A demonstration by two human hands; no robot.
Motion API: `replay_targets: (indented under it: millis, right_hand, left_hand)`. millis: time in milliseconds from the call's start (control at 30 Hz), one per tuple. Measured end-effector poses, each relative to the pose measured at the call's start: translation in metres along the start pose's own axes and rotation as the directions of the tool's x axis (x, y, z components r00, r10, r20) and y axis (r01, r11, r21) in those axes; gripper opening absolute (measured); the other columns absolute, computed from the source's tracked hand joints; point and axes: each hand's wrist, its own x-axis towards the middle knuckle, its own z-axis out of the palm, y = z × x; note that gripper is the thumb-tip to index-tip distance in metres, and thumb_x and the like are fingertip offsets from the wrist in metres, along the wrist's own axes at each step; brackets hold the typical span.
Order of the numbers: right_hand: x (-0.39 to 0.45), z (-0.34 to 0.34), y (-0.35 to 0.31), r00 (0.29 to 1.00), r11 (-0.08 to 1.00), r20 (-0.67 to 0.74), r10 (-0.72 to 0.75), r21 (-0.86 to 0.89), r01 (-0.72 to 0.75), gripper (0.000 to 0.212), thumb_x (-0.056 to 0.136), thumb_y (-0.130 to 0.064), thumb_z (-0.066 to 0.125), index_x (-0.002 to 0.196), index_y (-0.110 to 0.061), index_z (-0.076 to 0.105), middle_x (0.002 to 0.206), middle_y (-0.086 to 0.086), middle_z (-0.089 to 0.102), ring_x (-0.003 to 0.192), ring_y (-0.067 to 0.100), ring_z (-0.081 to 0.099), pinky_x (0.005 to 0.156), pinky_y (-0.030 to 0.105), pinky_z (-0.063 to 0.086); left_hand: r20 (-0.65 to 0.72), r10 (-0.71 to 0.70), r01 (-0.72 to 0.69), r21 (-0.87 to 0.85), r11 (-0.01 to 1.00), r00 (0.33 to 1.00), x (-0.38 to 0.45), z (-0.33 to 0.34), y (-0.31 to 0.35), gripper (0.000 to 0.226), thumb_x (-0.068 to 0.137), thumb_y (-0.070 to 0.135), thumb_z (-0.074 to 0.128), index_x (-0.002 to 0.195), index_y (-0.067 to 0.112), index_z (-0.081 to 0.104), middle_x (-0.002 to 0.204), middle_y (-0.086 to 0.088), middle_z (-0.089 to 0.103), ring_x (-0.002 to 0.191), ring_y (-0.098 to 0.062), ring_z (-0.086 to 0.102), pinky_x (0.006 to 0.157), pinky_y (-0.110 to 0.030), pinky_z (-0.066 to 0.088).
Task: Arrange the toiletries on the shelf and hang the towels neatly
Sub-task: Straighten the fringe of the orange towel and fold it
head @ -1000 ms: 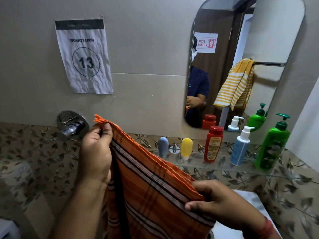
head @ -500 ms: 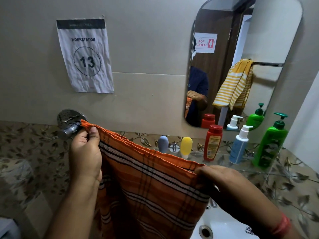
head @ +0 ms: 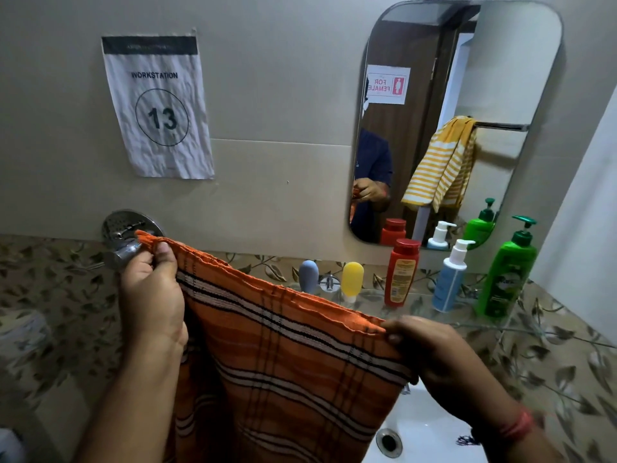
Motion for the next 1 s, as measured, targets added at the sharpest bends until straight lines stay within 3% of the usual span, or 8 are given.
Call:
replay_targets:
  millis: [100, 200, 300, 433, 667, 833, 933, 1000]
  right_hand:
    - [-0.002, 0.005, -0.009, 1.0, 0.999, -0.006, 0.026, 0.04, -0.026, 0.017, 0.097, -0.023, 0.053, 0.1, -0.039, 0.058, 0.083, -0.018, 0.066, 0.077, -0.002, 0.063, 0.061, 0.007, 0.043]
    - [-0.006, 0.003, -0.016, 0.991, 0.972, 0.027, 0.131, 0.195, -0.134, 0.045, 0.099, -0.011, 0.054, 0.095, -0.055, 0.047, 0.086, -0.012, 0.07, 0.074, 0.003, 0.067, 0.056, 0.015, 0.05]
    - [-0.008, 0.0, -0.02, 0.993, 0.966, 0.083, 0.086, 0.236, -0.104, 0.03, 0.099, -0.02, 0.055, 0.101, -0.05, 0.055, 0.1, -0.014, 0.069, 0.083, 0.01, 0.07, 0.066, 0.025, 0.058]
    - [-0.014, -0.001, -0.017, 0.991, 0.999, 0.128, -0.032, 0.041, 0.027, 0.011, 0.095, -0.043, 0.051, 0.102, -0.039, 0.059, 0.098, -0.019, 0.063, 0.09, 0.001, 0.062, 0.072, 0.016, 0.051]
    - [-0.029, -0.014, -0.016, 0.98, 0.998, 0.187, -0.062, -0.013, 0.065, 0.028, 0.096, -0.054, 0.044, 0.084, -0.031, 0.053, 0.087, -0.018, 0.053, 0.082, 0.003, 0.055, 0.066, 0.022, 0.046]
    - [-0.04, -0.034, -0.032, 0.981, 0.996, 0.179, -0.072, -0.034, 0.08, 0.018, 0.096, -0.063, 0.032, 0.093, -0.06, 0.049, 0.087, -0.027, 0.06, 0.082, 0.0, 0.061, 0.064, 0.017, 0.048]
    - [-0.042, -0.048, -0.036, 0.971, 0.982, 0.218, -0.098, -0.138, 0.13, 0.029, 0.095, -0.064, 0.031, 0.111, -0.051, 0.052, 0.092, -0.031, 0.063, 0.085, -0.007, 0.063, 0.067, 0.016, 0.054]
    - [-0.043, -0.054, -0.035, 0.971, 0.969, 0.217, -0.097, -0.202, 0.141, 0.016, 0.095, -0.055, 0.042, 0.109, -0.051, 0.049, 0.089, -0.038, 0.057, 0.083, -0.013, 0.059, 0.066, 0.011, 0.051]
  left_hand:
    - [-0.011, 0.002, -0.002, 0.003, 1.0, 1.0, -0.002, -0.002, 0.001, 0.036, 0.103, 0.026, 0.052, 0.07, 0.014, 0.052, 0.074, 0.008, 0.051, 0.067, -0.001, 0.046, 0.068, -0.019, 0.042]
    - [-0.011, -0.006, 0.006, 0.0, 1.0, 1.0, -0.001, -0.004, 0.001, 0.037, 0.103, 0.026, 0.052, 0.068, 0.015, 0.052, 0.074, 0.008, 0.05, 0.067, -0.002, 0.046, 0.068, -0.022, 0.042]
    - [0.0, -0.019, 0.019, -0.021, 1.0, 1.0, -0.002, -0.007, 0.002, 0.035, 0.103, 0.027, 0.052, 0.069, 0.016, 0.054, 0.075, 0.007, 0.053, 0.069, -0.004, 0.049, 0.071, -0.024, 0.044]
    - [-0.002, -0.022, 0.022, 0.01, 1.0, 1.0, -0.009, -0.009, 0.005, 0.036, 0.103, 0.028, 0.053, 0.069, 0.015, 0.052, 0.073, 0.008, 0.051, 0.068, -0.004, 0.046, 0.069, -0.023, 0.042]
    - [0.021, -0.013, 0.011, 0.068, 0.998, 1.0, -0.022, -0.016, 0.011, 0.034, 0.102, 0.033, 0.052, 0.073, 0.017, 0.059, 0.077, 0.009, 0.057, 0.075, -0.007, 0.053, 0.077, -0.026, 0.044]
    - [0.027, -0.008, 0.006, 0.104, 0.995, 1.0, -0.036, -0.023, 0.013, 0.029, 0.104, 0.029, 0.051, 0.078, 0.018, 0.061, 0.081, 0.009, 0.06, 0.076, -0.004, 0.055, 0.074, -0.021, 0.046]
    - [0.042, -0.022, 0.017, 0.111, 0.994, 0.999, -0.044, -0.027, 0.009, 0.029, 0.104, 0.028, 0.051, 0.08, 0.016, 0.061, 0.08, 0.008, 0.061, 0.074, -0.005, 0.055, 0.073, -0.022, 0.046]
    - [0.055, -0.037, 0.03, 0.112, 0.993, 0.998, -0.049, -0.028, 0.006, 0.026, 0.104, 0.027, 0.051, 0.085, 0.014, 0.062, 0.08, 0.007, 0.062, 0.073, -0.005, 0.056, 0.073, -0.023, 0.046]
